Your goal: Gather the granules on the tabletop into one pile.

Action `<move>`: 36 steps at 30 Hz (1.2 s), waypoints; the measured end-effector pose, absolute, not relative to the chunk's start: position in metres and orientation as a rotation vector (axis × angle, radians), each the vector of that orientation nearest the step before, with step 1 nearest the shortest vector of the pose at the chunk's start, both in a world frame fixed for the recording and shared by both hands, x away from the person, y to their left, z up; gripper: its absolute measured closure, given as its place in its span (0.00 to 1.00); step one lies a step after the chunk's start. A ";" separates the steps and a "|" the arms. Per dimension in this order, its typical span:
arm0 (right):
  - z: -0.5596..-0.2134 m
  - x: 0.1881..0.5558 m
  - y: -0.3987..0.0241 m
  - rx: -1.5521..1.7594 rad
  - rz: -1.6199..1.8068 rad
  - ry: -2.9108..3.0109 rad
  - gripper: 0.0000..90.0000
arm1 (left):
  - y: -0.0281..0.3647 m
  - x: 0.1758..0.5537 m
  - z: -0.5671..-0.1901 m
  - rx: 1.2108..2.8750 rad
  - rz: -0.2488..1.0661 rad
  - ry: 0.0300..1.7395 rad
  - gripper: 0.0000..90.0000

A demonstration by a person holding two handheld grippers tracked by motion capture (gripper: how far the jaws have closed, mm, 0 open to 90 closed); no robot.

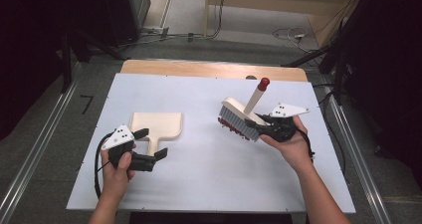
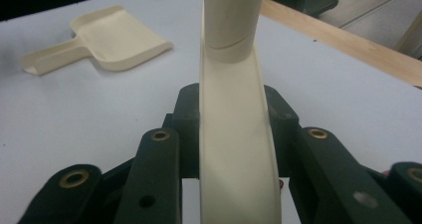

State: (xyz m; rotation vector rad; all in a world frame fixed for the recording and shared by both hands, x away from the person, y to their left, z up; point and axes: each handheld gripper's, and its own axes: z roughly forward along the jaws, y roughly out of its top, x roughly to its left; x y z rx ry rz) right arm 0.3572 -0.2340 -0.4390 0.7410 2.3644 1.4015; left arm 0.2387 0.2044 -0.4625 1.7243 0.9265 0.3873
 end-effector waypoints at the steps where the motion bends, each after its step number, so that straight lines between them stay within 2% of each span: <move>1: -0.436 0.356 -0.237 0.750 1.407 2.357 0.73 | 0.204 0.239 -0.463 1.724 0.388 0.924 0.01; 14: -0.425 0.337 -0.266 0.918 1.412 2.274 0.73 | 0.206 0.237 -0.461 1.708 0.399 0.927 0.01; 36: -0.449 0.290 -0.346 1.179 1.393 2.185 0.73 | 0.219 0.232 -0.459 1.666 0.426 0.947 0.01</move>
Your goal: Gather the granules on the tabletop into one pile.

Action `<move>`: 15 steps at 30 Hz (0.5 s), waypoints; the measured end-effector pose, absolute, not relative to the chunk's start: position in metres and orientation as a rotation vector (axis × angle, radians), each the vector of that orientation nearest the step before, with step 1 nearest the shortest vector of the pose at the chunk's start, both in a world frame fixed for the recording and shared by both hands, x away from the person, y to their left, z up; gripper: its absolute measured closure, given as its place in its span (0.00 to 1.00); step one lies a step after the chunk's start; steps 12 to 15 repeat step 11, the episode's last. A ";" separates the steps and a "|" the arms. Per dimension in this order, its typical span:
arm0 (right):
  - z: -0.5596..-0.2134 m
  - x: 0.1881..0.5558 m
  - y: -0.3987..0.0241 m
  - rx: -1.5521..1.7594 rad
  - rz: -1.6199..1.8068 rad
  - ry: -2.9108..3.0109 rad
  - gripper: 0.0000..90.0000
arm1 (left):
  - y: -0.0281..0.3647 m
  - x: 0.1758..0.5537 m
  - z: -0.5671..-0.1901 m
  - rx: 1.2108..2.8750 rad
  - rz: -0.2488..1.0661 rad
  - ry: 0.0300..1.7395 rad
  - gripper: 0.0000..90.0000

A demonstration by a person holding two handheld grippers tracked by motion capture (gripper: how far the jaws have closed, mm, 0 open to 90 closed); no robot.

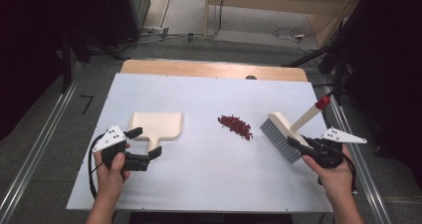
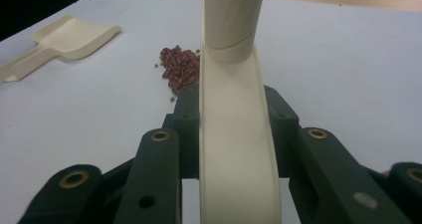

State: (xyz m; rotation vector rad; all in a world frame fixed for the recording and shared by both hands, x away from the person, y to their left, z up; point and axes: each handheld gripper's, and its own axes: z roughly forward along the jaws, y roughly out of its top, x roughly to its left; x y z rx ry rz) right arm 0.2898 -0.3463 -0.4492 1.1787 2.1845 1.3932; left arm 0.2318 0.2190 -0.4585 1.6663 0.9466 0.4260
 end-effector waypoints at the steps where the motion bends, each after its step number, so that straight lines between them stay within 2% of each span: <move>1: -0.450 0.288 -0.349 1.197 1.398 2.177 0.73 | 0.220 0.232 -0.458 1.664 0.428 0.949 0.01; 15: -0.455 0.289 -0.359 1.237 1.403 2.153 0.73 | 0.220 0.231 -0.458 1.664 0.435 0.953 0.01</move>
